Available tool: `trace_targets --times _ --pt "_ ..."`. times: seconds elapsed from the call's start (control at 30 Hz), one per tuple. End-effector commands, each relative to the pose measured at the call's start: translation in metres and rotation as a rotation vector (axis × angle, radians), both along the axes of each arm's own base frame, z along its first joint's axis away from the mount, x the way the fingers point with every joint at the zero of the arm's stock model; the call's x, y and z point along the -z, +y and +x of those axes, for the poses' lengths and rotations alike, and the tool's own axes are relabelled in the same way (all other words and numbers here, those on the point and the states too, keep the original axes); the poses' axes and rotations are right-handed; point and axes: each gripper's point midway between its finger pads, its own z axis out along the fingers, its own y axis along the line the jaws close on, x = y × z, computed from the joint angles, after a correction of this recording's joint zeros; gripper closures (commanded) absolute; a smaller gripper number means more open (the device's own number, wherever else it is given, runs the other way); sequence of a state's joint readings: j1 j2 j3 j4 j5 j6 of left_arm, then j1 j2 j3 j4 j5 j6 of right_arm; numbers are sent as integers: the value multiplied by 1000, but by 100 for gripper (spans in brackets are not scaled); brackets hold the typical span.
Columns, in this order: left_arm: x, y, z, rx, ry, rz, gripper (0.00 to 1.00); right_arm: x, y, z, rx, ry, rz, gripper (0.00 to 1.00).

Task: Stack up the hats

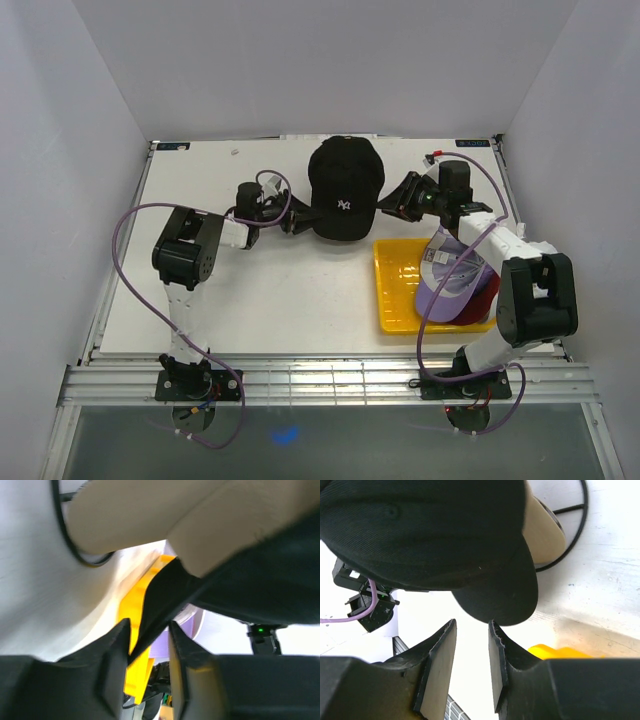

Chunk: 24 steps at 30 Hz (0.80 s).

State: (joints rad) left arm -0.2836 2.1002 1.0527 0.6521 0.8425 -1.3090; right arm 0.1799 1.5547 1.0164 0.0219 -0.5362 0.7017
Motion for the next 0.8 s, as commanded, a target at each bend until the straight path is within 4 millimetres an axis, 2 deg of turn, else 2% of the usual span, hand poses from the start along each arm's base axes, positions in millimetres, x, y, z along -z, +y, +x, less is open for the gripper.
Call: trace_targets --times 0.0,0.17,0.53,0.77 --pt "73 13 -31 -19 254 148 54 -5 0 7 -5 -30 -14 62" --pt "73 14 -30 -17 243 160 49 -2 1 7 -8 -25 -17 62" --pt "77 15 -23 -35 264 192 47 -1 1 9 -18 -23 -27 62" --pt "64 18 -15 -44 232 192 46 -3 0 8 -18 -21 -39 62"
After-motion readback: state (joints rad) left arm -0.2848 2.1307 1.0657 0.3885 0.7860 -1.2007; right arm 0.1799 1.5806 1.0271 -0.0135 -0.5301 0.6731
